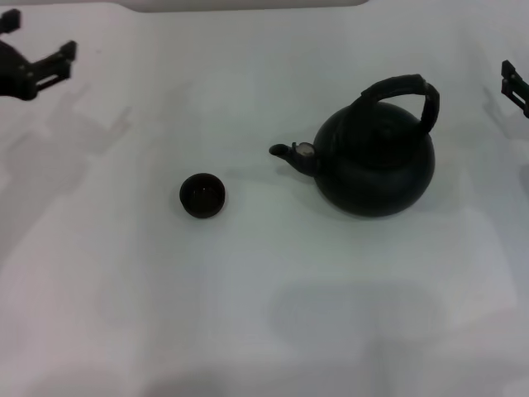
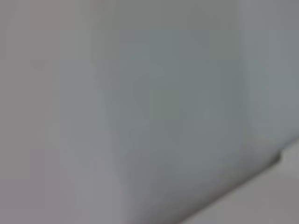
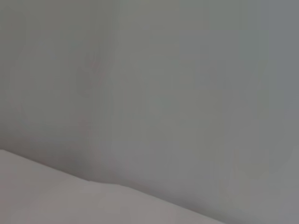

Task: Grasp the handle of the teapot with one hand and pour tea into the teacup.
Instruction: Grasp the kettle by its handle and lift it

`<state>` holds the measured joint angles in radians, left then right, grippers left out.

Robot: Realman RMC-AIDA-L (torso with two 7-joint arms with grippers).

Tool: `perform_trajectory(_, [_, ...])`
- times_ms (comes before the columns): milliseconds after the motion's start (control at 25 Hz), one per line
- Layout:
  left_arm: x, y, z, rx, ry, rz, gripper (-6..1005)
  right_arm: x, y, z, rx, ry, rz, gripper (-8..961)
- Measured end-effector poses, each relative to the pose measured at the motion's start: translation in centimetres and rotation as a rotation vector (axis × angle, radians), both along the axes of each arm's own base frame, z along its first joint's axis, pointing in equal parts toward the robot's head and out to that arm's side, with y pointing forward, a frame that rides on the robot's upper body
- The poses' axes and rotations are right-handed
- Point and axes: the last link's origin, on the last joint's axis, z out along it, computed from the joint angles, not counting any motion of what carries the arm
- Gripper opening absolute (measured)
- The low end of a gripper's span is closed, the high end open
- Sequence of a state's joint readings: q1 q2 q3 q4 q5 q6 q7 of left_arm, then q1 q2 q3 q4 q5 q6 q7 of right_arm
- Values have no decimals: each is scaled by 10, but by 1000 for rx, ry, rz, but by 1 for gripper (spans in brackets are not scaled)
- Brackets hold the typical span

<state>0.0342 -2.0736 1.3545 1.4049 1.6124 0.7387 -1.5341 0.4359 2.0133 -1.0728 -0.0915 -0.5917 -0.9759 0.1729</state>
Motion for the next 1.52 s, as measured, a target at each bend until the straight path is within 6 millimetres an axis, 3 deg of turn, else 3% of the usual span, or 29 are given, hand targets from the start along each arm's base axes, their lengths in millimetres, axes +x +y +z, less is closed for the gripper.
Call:
perform_trajectory(160, [-17,-8,-5,64,-43,-82,809,4,-1,3,-9,46,-23,843])
perform_trajectory(240, [-33,-23,-2,171,-118,-180,809,5,1,6,-38,100,-34,843])
perform_trajectory(320, [-46,-40,0,269,-159,-259,809,5,5,8,-108,159,-54,843])
perform_trajectory(560, [-62,-59,1,378,-178,-307,809,14,-6,29,-318,263,-131,842])
perform_trajectory(920, [-77,-67,-10,387,-170,-244,810,-4,-27,55,-528,430,-92,842])
perform_trajectory(1200, [-78,-64,-18,373,-184,-230,809,-24,-44,59,-695,513,5,841])
perform_trajectory(1520, [-76,-60,-23,357,-196,-231,809,-44,-51,49,-743,567,97,841])
